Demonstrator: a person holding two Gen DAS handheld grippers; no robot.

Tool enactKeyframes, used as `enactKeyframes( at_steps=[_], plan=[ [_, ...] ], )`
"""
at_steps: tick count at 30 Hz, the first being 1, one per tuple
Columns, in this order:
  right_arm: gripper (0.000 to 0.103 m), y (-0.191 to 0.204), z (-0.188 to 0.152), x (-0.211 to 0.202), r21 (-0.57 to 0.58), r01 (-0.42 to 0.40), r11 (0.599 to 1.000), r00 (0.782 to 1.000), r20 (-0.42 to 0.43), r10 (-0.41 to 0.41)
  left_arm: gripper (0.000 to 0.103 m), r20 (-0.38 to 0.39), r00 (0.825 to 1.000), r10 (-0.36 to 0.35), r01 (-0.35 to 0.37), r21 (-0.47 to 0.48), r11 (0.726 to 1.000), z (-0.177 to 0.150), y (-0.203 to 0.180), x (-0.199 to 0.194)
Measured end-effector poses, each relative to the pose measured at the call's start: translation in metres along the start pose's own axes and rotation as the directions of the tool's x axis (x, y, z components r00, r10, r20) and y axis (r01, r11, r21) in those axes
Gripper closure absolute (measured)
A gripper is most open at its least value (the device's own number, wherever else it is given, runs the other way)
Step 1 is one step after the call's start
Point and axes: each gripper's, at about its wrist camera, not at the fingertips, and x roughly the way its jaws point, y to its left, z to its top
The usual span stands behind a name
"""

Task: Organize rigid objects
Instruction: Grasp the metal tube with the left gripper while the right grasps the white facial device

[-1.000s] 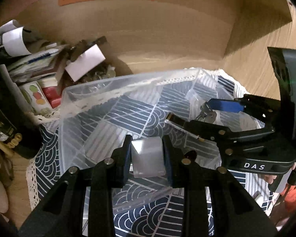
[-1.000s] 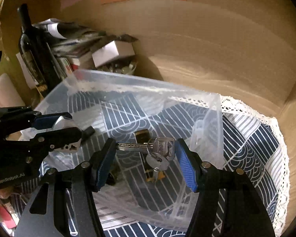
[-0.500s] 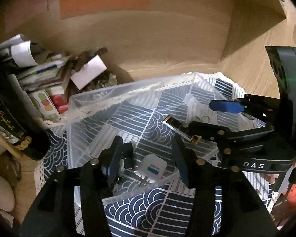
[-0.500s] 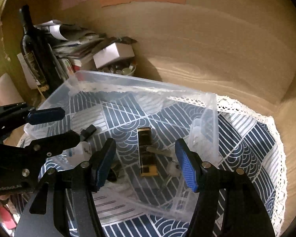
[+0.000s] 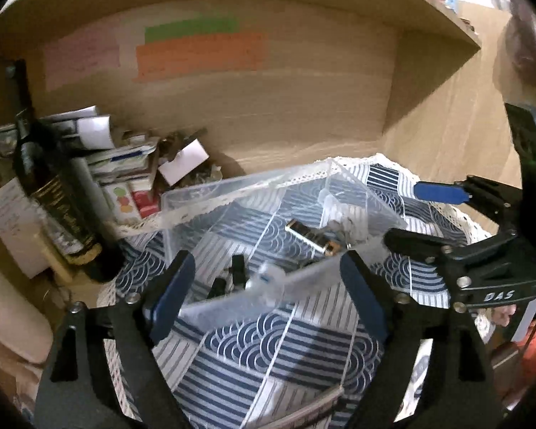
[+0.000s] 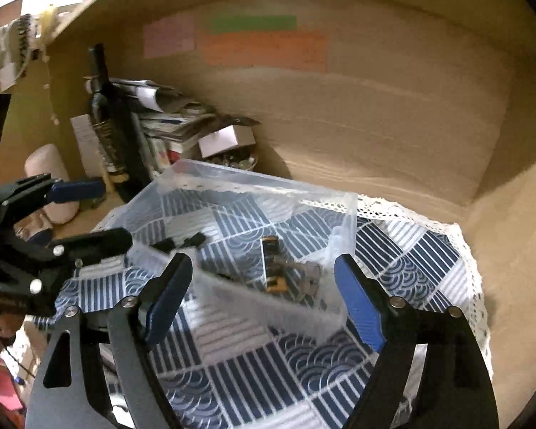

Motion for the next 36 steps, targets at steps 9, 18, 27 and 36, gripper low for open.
enactKeyframes(
  at_steps=[9,18,27,36],
  plan=[
    [0.021,0.01,-0.054,-0.021,-0.025,-0.026,0.999,0.997,-0.067,0.024,0.015,-0.135,0.991,-0.001,-0.004,-0.038,0.999,-0.063,0.007,0.003],
    [0.021,0.011,-0.117,-0.013,-0.013,-0.075,0.997,0.973,-0.221,0.07,0.015,-0.278,0.959,-0.045,0.025,-0.073,0.997,-0.117,0.008,0.017],
    [0.014,0.019,-0.12,-0.014,-0.04,-0.12,0.992,0.965,-0.241,0.107,0.034,-0.28,0.957,-0.083,0.08,-0.022,0.997,-0.113,-0.008,0.032],
    [0.018,0.057,-0.115,0.016,-0.175,-0.138,0.975,0.956,-0.282,0.085,0.083,-0.261,0.964,-0.055,0.051,-0.023,0.998,-0.116,-0.009,0.032]
  ],
)
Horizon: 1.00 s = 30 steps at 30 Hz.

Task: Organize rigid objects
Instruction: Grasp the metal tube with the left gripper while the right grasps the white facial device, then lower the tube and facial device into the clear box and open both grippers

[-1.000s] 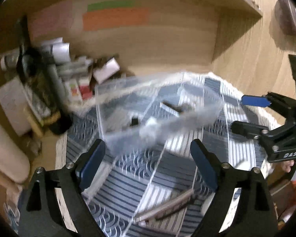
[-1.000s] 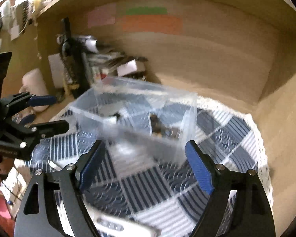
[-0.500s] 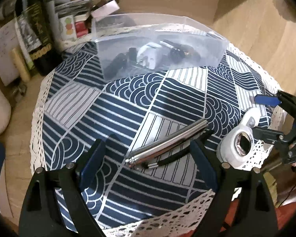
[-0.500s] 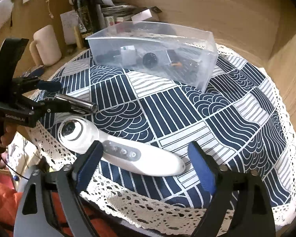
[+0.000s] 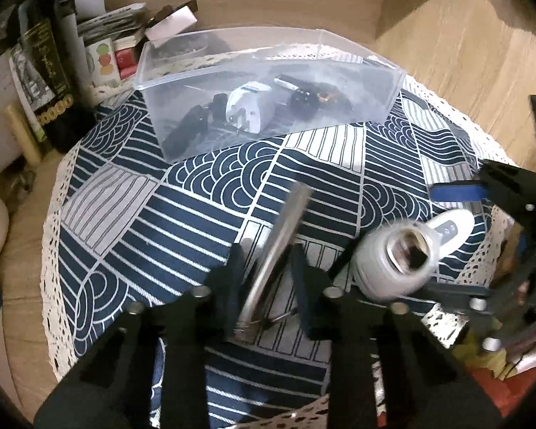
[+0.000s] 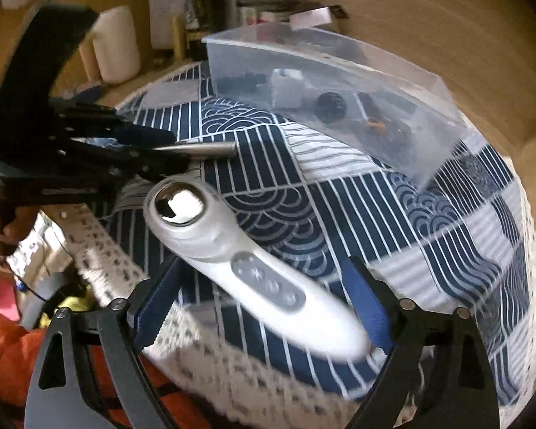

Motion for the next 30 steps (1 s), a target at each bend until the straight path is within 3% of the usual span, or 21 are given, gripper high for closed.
enactKeyframes(
  at_steps=[2,6,7,18,24,30],
  plan=[
    [0.029,-0.001,0.006,0.008,0.007,-0.011,1.0,1.0,-0.002,0.011,0.088,-0.004,1.0,-0.005,0.005,-0.008,1.0,-0.002,0.002,-0.002],
    [0.067,-0.013,0.018,0.011,0.067,-0.012,0.998,1.0,-0.004,0.013,0.088,-0.011,1.0,-0.014,0.014,-0.003,1.0,-0.005,0.001,-0.004],
    [0.072,-0.015,0.02,0.012,0.072,-0.011,0.997,1.0,-0.008,0.012,0.088,-0.013,1.0,-0.01,0.01,0.004,1.0,-0.004,0.0,-0.004],
    [0.072,-0.014,0.038,0.023,0.103,-0.02,0.994,1.0,0.011,0.019,0.088,-0.007,0.999,-0.039,0.039,-0.01,0.999,0.014,0.001,0.006],
    [0.072,-0.022,0.044,-0.003,0.136,-0.003,0.991,0.994,0.106,-0.011,0.088,0.081,0.996,-0.026,0.027,-0.015,1.0,0.028,0.003,-0.019],
    [0.072,-0.037,0.054,-0.04,0.172,0.035,0.984,0.975,0.21,-0.072,0.088,0.162,0.986,-0.023,0.03,-0.043,0.999,0.05,0.009,-0.046]
  ],
)
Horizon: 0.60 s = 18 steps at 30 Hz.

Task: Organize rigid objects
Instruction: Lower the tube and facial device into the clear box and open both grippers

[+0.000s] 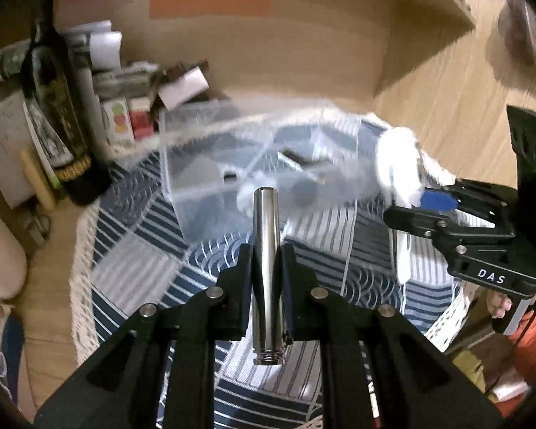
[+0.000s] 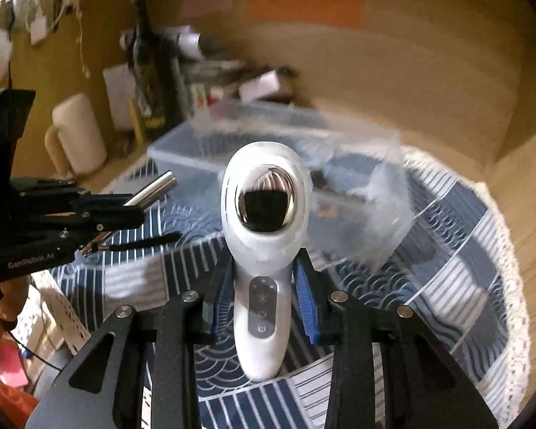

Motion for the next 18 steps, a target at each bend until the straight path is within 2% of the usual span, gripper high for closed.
enactKeyframes(
  at_steps=[12,18],
  plan=[
    [0.073,-0.027,0.055,-0.031,0.031,0.085,0.996,0.981,0.171,-0.089,0.088,0.122,0.992,0.036,-0.038,0.016,0.999,0.059,0.005,-0.023],
    [0.073,-0.04,0.077,-0.017,0.034,0.114,0.993,0.978,0.174,-0.118,0.088,0.157,0.987,0.044,-0.047,0.013,0.999,0.083,0.011,-0.021]
  ],
)
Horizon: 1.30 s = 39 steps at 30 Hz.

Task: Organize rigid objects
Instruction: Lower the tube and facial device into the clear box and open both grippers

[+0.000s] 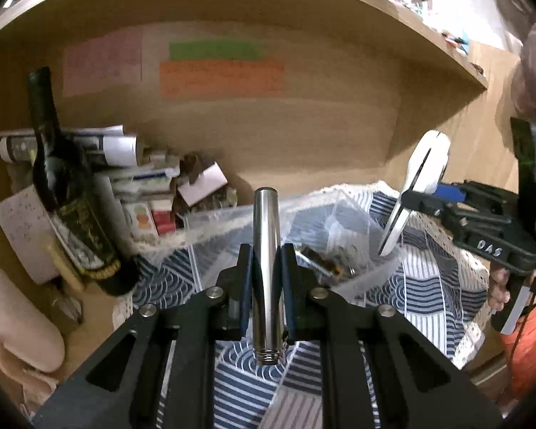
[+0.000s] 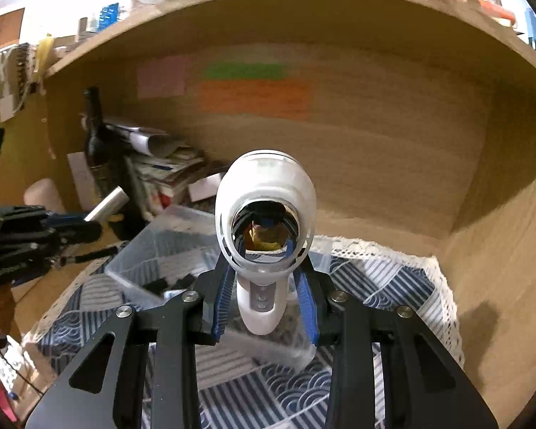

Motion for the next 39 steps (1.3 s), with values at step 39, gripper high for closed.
enactKeyframes(
  at_steps=[39],
  plan=[
    [0.071,0.017,-0.009,0.092,-0.047,-0.13,0.99,0.97,-0.212,0.118,0.088,-0.139,0.99,-0.003,-0.001,-0.031,1.0,-0.013,0.014,0.081]
  ],
)
